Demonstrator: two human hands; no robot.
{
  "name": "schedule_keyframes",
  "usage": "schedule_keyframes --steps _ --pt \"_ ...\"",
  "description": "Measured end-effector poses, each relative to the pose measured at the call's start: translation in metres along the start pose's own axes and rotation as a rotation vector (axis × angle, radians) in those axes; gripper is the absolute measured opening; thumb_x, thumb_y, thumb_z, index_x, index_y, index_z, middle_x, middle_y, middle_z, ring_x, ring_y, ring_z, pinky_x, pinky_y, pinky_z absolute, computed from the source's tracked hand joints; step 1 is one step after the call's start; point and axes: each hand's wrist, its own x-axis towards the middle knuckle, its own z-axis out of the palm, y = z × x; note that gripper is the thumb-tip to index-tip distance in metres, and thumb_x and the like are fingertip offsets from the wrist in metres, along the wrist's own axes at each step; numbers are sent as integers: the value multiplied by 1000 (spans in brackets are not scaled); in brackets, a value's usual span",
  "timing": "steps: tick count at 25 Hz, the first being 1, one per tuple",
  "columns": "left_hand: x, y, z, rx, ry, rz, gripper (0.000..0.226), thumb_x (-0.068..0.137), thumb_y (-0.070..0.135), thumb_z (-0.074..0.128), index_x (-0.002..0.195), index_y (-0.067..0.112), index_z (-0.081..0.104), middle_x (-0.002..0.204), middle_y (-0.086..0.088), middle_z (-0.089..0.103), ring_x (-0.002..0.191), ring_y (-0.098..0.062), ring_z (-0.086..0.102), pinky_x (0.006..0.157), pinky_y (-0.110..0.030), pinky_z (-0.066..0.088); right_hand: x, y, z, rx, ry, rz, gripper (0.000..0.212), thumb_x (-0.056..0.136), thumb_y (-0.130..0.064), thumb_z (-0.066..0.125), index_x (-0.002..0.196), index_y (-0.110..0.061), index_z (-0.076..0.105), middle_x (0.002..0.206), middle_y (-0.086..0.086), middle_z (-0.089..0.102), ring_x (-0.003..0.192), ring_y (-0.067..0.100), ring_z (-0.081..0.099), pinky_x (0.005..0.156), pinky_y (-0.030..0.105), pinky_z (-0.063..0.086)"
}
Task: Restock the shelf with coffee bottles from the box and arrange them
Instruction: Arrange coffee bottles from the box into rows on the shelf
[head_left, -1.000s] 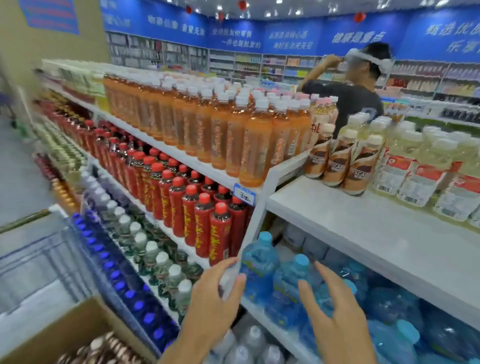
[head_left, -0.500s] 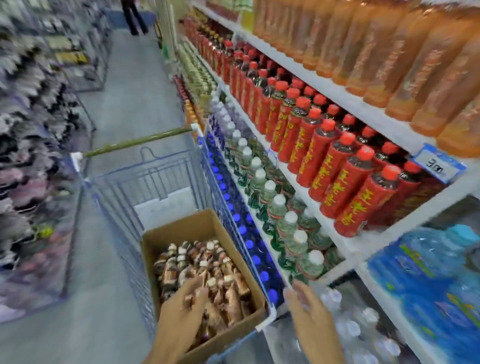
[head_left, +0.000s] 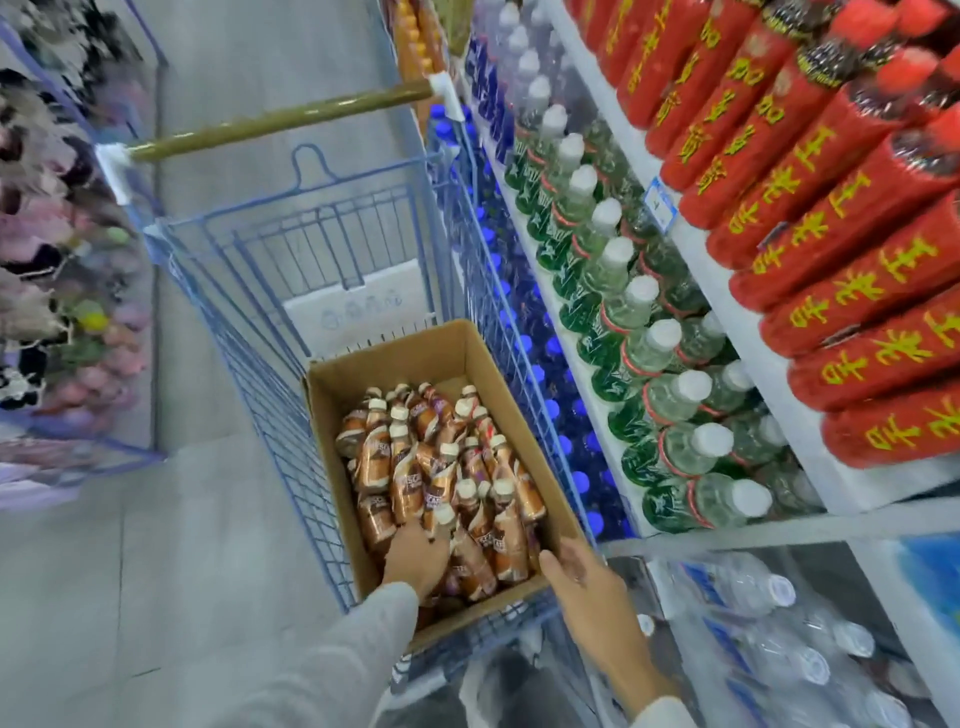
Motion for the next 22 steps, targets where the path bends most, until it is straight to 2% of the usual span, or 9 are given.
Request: schedule_keyframes --steps 3,5,7,10,13,16,19,22 --pt "66 -30 31 6 -101 -129 92 76 66 64 148 16 38 148 -11 49 131 -35 50 112 -44 39 12 9 2 -37 -13 16 55 96 -55 55 143 -26 51 143 -5 57 127 17 55 109 39 44" --pt "105 -58 55 -22 -65 -162 117 54 86 63 147 19 40 149 -7 50 130 -31 51 111 -46 41 19 17 4 -96 -21 23 54 96 -56 53 143 -28 51 142 -6 57 125 16 56 106 36 45" --pt "96 -44 57 -49 -1 -187 133 43 94 62 149 17 40 152 -10 45 133 -32 48 112 -47 40 25 20 5 -155 -33 7 50 97 -55 51 141 -29 52 137 -8 60 116 12 59 98 31 47" --pt "62 -3 56 47 62 -265 126 61 78 72 154 8 24 156 -15 32 138 -38 40 113 -48 37 31 26 9 -180 -47 21 43 97 -57 50 134 -36 54 129 -11 64 112 13 61 93 31 47" --pt "48 0 74 82 113 -276 111 64 71 72 148 9 34 149 -13 45 135 -36 45 112 -46 39 32 30 14 -190 -72 43 47 93 -63 47 134 -40 52 131 -8 64 119 19 59 102 40 47" --pt "52 -6 83 40 119 -292 96 68 61 77 139 8 41 136 -14 57 123 -37 55 105 -47 46 34 33 17 -184 -71 47 51 95 -58 50 141 -36 49 141 -9 57 127 16 54 107 36 43" --pt "52 -6 81 -39 133 -312 93 71 54 79 145 13 39 139 -12 56 125 -37 55 106 -48 46 31 39 20 -159 -85 43 51 96 -55 51 142 -34 49 142 -10 56 124 13 55 106 34 44" --pt "36 -9 73 -164 162 -169 82 67 49 83 138 23 51 130 -3 64 121 -30 59 104 -46 49 33 42 21 -154 -114 33 51 94 -60 49 139 -36 50 141 -10 56 127 14 54 107 38 44"
